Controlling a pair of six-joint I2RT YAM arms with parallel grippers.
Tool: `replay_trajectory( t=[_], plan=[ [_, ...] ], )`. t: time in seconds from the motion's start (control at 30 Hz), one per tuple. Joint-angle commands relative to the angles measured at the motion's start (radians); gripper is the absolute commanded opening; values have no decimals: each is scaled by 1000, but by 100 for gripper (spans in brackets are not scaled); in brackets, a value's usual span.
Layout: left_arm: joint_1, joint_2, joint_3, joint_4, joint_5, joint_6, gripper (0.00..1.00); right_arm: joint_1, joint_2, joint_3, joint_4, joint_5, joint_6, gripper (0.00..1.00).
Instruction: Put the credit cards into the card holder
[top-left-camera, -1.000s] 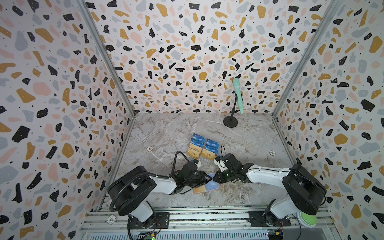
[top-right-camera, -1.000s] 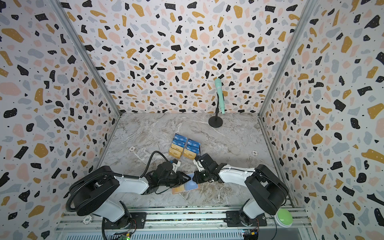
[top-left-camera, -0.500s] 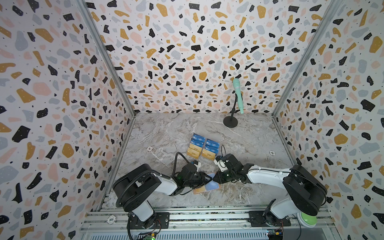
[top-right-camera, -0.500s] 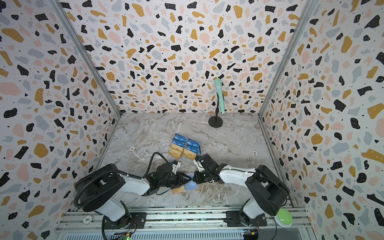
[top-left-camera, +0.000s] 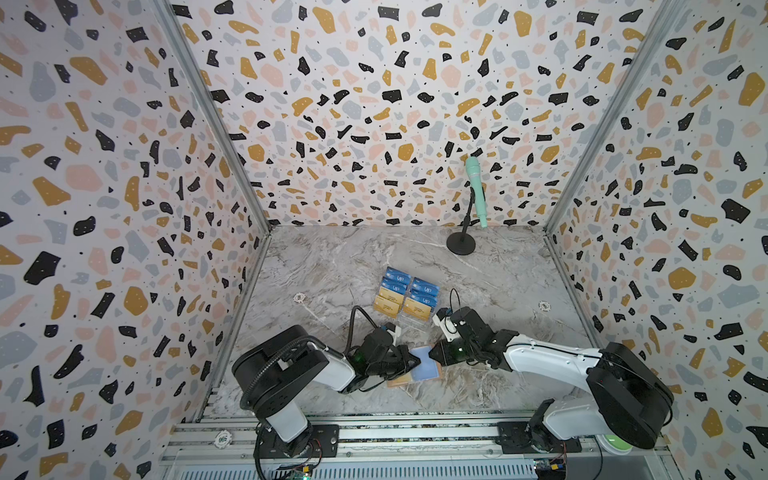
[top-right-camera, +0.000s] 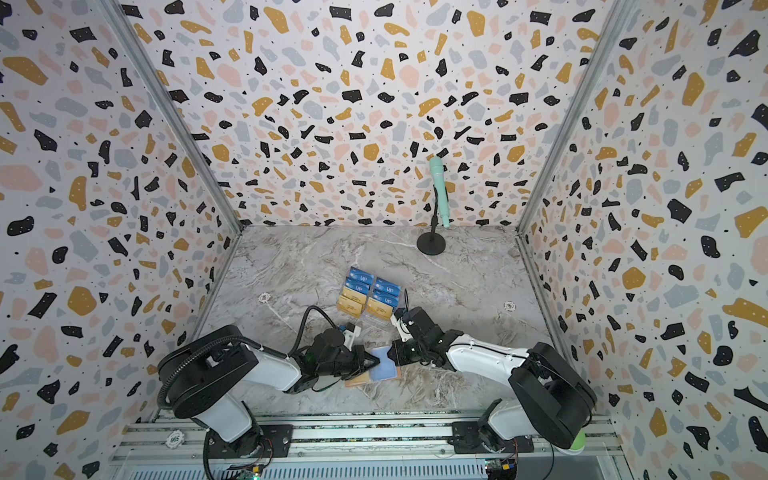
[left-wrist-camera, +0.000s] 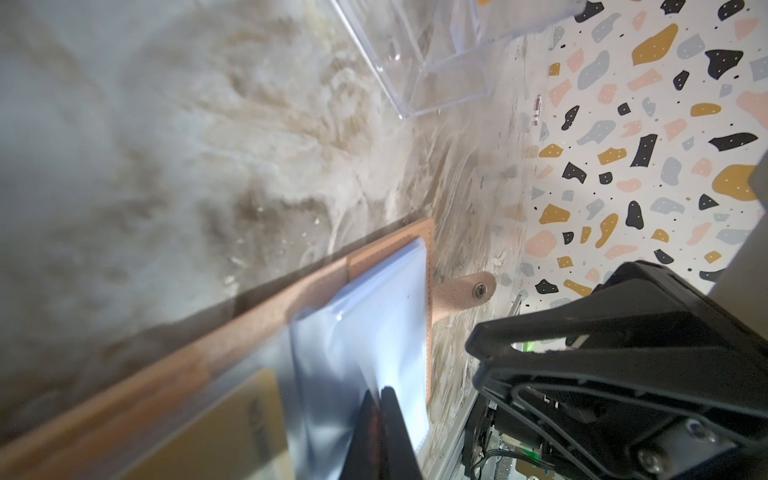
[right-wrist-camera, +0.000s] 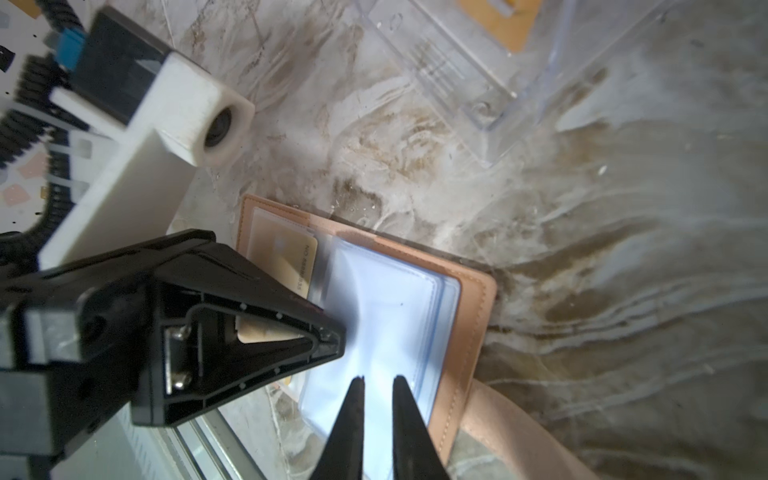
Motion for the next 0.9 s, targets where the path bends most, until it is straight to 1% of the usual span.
replay_trajectory(
  t=[0.0,0.13,0.43,0.87],
  plan=[
    [-3,-24,-16,33,-8,18,2,-14,-20,-19,-8,5,17,15],
    [-3,-56,-38,30,-6,30,1,-36,-23,-34,14,-19,27,15],
    [-4,-74,-53,36,4,48,1,-38,15,-28,37,-69,19,15],
    [-4,-60,-78,98,12,32,3,8,51,-24,104,-142,35,15]
  ],
)
